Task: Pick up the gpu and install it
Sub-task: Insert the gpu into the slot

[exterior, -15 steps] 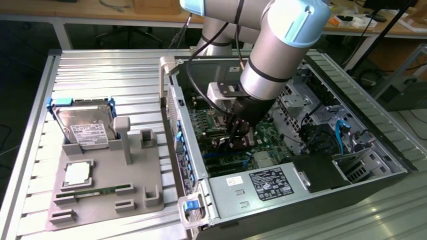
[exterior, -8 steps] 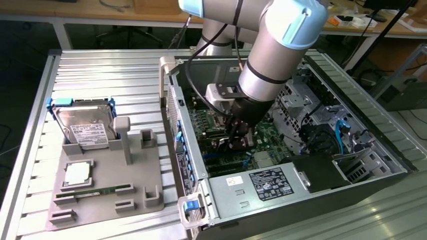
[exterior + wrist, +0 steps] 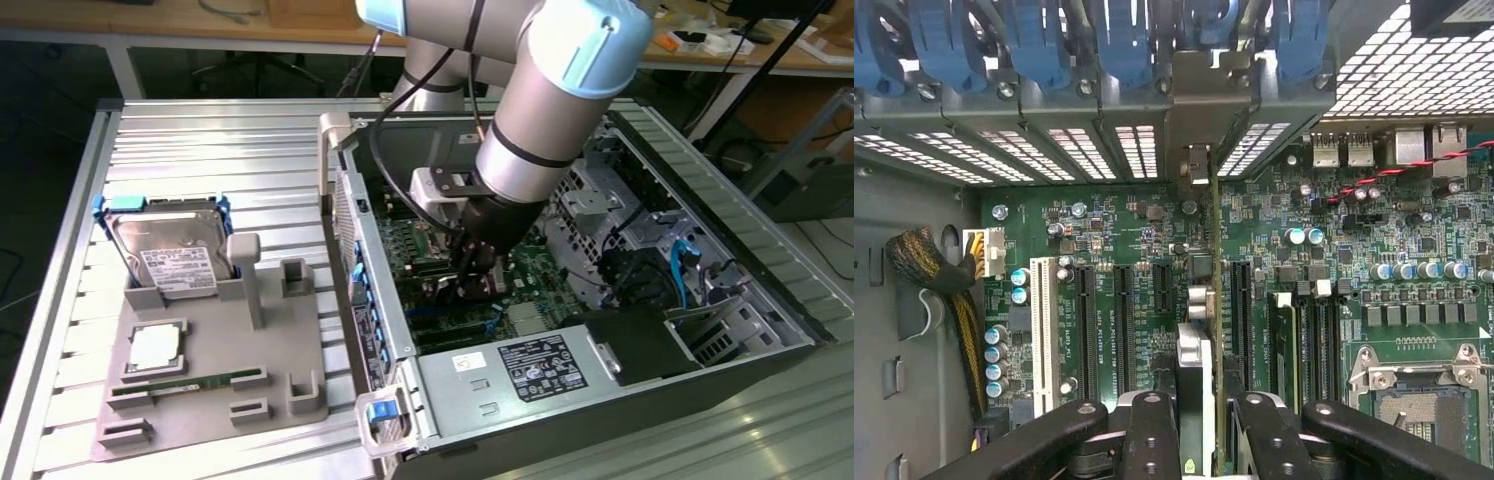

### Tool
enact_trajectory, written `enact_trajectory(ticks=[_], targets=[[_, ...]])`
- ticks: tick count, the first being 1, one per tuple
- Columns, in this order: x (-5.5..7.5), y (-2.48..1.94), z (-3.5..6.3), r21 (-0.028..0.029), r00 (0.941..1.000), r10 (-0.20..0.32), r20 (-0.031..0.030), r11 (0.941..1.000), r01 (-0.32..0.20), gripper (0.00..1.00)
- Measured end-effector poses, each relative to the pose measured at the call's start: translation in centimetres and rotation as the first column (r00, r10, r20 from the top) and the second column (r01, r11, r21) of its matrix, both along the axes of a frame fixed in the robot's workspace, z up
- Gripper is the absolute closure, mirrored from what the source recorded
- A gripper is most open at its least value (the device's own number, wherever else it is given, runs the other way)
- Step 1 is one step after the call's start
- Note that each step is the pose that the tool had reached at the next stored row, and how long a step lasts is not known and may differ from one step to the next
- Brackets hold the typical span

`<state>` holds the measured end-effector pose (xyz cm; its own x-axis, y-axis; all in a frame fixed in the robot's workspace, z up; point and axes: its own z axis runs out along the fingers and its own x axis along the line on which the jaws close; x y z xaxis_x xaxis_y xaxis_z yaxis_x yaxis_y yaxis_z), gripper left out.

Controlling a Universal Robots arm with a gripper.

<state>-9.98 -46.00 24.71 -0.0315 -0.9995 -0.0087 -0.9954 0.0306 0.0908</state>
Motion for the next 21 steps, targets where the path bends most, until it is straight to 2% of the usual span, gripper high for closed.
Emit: enact_trajectory(ticks=[5,6,8,11,17,19,21], targets=[[-0.05,0.00,-0.21,0.0004,1.0000,0.000,0.0001,1.0000,0.000,0.73],[-0.06,0.00,-0.20,0.0004,1.0000,0.000,-0.0015,1.0000,0.000,0.73],[-0.06,0.01,-0.20,0.0002,1.0000,0.000,-0.0058,1.0000,0.000,0.73],[-0.04,0.02,-0.18,0.0015,0.9998,0.000,-0.0213,1.0000,0.000,0.73],[-0.06,0.01,-0.12,0.0033,0.9996,0.000,-0.0275,1.0000,0.000,0.73],[-0.05,0.02,0.16,0.0052,0.9994,0.000,-0.0346,1.0000,0.000,0.73],[-0.06,0.01,0.61,0.0040,0.9992,0.000,-0.0405,1.0000,0.000,0.73]])
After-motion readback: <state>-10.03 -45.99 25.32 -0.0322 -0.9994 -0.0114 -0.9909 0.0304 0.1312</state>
